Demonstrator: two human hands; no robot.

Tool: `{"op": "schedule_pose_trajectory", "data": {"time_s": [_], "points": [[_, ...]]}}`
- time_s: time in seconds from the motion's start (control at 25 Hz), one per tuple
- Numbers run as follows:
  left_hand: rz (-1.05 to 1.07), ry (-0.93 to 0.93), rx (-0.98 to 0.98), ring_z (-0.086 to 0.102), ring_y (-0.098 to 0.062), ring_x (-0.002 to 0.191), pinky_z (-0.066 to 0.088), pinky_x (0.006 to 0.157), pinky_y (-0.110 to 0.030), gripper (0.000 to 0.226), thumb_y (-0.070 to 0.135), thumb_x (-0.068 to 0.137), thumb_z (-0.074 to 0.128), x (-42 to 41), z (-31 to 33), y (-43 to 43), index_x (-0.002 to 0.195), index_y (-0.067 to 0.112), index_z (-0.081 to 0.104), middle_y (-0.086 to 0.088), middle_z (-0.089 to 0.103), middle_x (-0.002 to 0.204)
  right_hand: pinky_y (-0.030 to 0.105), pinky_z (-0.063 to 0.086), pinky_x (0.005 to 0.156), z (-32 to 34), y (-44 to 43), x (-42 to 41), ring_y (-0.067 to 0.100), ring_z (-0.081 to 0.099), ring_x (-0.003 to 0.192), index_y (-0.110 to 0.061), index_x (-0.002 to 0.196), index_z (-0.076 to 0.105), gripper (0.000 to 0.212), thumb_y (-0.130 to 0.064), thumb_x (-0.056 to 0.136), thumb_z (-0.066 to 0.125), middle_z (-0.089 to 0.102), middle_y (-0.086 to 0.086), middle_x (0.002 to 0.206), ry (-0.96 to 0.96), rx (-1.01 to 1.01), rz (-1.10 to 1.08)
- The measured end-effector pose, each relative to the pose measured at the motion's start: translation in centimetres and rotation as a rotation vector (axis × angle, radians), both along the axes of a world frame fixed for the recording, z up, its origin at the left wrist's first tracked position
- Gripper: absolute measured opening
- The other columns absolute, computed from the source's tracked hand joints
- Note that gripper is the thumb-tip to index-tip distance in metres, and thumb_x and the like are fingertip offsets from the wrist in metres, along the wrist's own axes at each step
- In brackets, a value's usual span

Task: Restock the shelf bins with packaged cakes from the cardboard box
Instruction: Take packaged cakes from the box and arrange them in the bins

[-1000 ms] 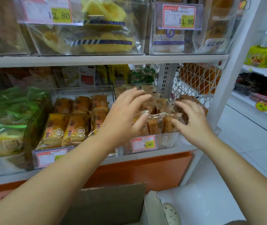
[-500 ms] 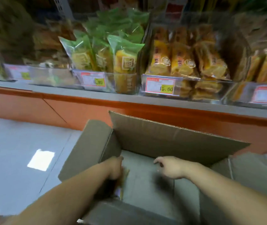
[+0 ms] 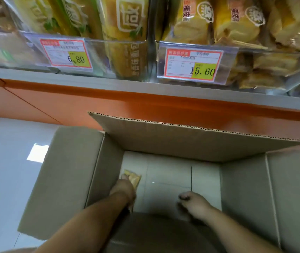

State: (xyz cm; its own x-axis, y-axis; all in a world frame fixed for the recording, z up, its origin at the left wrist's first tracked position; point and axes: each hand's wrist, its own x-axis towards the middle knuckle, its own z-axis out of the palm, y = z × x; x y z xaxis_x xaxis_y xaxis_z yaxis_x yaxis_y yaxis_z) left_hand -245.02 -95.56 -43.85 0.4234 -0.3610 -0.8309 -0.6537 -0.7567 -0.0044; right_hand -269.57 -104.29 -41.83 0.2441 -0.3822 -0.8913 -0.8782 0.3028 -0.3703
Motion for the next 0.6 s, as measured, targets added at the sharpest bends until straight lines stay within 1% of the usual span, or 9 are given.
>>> {"op": "schedule_pose_trajectory", "data": {"time_s": [0.08,0.16,0.24,0.28,0.32,0.36,0.44,0.52,0.6], "points": [[-0.042,0.061,-0.092,0.058,-0.028,0.115,0.047,0.092,-0.032,0.067,0.036,0.083,0.071,-0.4,1.5,-0.6,0.135,0.013,0.036,-0.012,0.054,0.130,0.035,0.049,0.095,0.2,-0.4,-0.6,0.023,0.061,0.108,-0.022,0.124,0.059,0.027,-0.022,0.097,0.053,0.061,0.004,0.123,0.000,-0.056,0.000],[-0.048,0.279,-0.184,0.059,-0.022,0.107,0.047,0.085,-0.028,0.053,0.032,0.084,0.070,-1.1,3.8,-1.8,0.128,0.017,0.045,-0.007,0.058,0.123,0.034,0.050,0.093,1.1,-0.9,-0.3,0.020,0.059,0.110,-0.024,0.131,0.053,0.036,-0.020,0.095,0.055,0.057,0.003,0.131,-0.064,-0.058,-0.057],[0.116,0.559,-0.222,0.062,-0.013,0.091,0.049,0.072,-0.023,0.038,0.026,0.089,0.066,-2.6,6.3,-3.4,0.123,0.022,0.053,-0.001,0.064,0.108,0.032,0.049,0.085,2.7,-1.3,0.5,0.018,0.056,0.114,-0.033,0.136,0.045,0.051,-0.026,0.089,0.064,0.053,-0.003,0.134,-0.241,0.070,-0.288],[0.260,0.695,-0.224,0.063,-0.011,0.080,0.049,0.064,-0.021,0.027,0.023,0.092,0.062,-3.4,7.6,-4.0,0.118,0.022,0.056,0.000,0.066,0.097,0.032,0.047,0.083,3.5,-1.6,1.1,0.020,0.056,0.116,-0.037,0.135,0.043,0.058,-0.031,0.083,0.069,0.054,-0.005,0.133,-0.341,0.163,-0.439],[0.407,0.826,-0.192,0.064,-0.010,0.074,0.051,0.061,-0.022,0.020,0.022,0.094,0.057,-4.0,8.7,-4.4,0.115,0.021,0.059,-0.001,0.066,0.091,0.034,0.047,0.082,4.1,-1.9,1.4,0.021,0.057,0.115,-0.037,0.131,0.045,0.061,-0.033,0.077,0.073,0.058,-0.004,0.131,-0.437,0.243,-0.566],[0.533,0.942,-0.151,0.065,-0.012,0.076,0.053,0.065,-0.026,0.021,0.023,0.096,0.053,-4.7,9.6,-4.6,0.114,0.018,0.060,-0.005,0.068,0.092,0.035,0.047,0.082,4.7,-2.2,1.6,0.022,0.060,0.111,-0.034,0.128,0.050,0.058,-0.030,0.075,0.075,0.063,0.000,0.126,-0.521,0.284,-0.659],[0.617,1.086,-0.118,0.067,-0.017,0.088,0.056,0.078,-0.035,0.032,0.031,0.092,0.055,-5.5,10.1,-4.2,0.119,0.014,0.060,-0.010,0.069,0.101,0.035,0.051,0.080,5.9,-2.5,1.5,0.022,0.066,0.098,-0.021,0.120,0.055,0.048,-0.021,0.075,0.074,0.071,0.006,0.110,-0.624,0.249,-0.787],[0.575,1.126,-0.196,0.069,-0.018,0.090,0.057,0.082,-0.037,0.038,0.033,0.084,0.067,-6.1,10.7,-3.7,0.118,0.017,0.060,-0.010,0.071,0.101,0.033,0.052,0.072,7.0,-2.6,1.1,0.020,0.067,0.089,-0.016,0.111,0.053,0.042,-0.019,0.076,0.074,0.071,0.007,0.100,-0.637,0.150,-0.865],[0.584,1.131,-0.271,0.071,-0.019,0.090,0.057,0.086,-0.039,0.038,0.025,0.085,0.071,-6.7,11.5,-3.4,0.120,0.017,0.058,-0.011,0.071,0.103,0.032,0.051,0.067,7.8,-2.7,0.5,0.020,0.066,0.088,-0.018,0.106,0.050,0.044,-0.024,0.074,0.079,0.067,0.008,0.099,-0.616,0.061,-0.908]]}}
